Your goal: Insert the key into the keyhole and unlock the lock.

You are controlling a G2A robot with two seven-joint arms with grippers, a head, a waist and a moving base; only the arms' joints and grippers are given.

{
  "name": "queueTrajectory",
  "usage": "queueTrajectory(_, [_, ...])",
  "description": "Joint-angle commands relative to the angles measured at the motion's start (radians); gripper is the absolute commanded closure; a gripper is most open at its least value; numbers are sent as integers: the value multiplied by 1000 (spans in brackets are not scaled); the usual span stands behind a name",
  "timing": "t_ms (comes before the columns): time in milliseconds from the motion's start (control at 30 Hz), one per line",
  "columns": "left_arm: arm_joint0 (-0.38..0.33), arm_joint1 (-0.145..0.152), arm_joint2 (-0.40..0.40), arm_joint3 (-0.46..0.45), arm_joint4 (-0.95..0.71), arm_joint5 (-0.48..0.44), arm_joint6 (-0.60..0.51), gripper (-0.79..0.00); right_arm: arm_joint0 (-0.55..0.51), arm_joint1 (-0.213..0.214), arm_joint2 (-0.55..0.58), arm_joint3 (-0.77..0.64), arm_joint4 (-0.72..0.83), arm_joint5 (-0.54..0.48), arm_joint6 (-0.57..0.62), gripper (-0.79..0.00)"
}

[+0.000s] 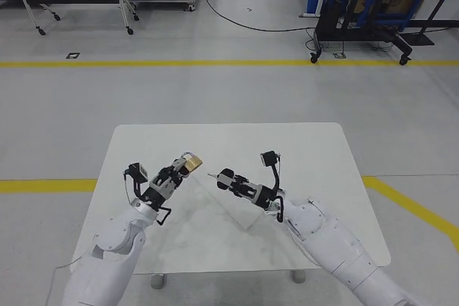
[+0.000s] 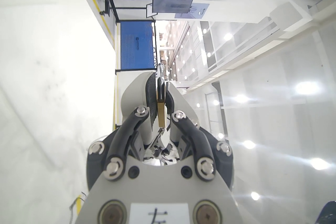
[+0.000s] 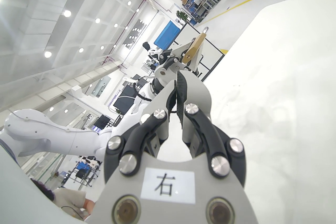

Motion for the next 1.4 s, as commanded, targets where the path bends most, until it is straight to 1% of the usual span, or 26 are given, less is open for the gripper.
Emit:
queueTrajectory(0, [6, -4, 11, -6, 28, -39, 34, 0, -1, -4, -7, -3, 38, 22, 8, 0])
queueTrajectory(67, [11, -7, 21, -11, 55, -67, 57, 0, -2, -11, -16, -3, 88, 35, 12, 0])
queueTrajectory(167, [17, -9, 29, -27, 123, -87, 97, 0, 4, -24, -37, 13, 164, 36, 20, 0])
queueTrajectory(300, [41, -11, 31, -70, 245, -111, 165, 0, 12, -41, -54, 41, 240, 13, 12, 0])
queueTrajectory(500, [78, -16, 32, -109, 355, -115, 277, 0, 21, -59, -67, 79, 328, -21, 38, 0])
queueTrajectory(633, [98, -19, 35, -131, 409, -131, 319, 0, 25, -70, -73, 103, 400, -20, 65, 0])
queueTrajectory(867, [108, -23, 31, -143, 458, -138, 334, 0, 45, -89, -86, 136, 488, -24, 139, 0])
queueTrajectory(1367, [97, -32, 24, -132, 487, -138, 324, 0, 54, -112, -81, 169, 506, -27, 188, 0])
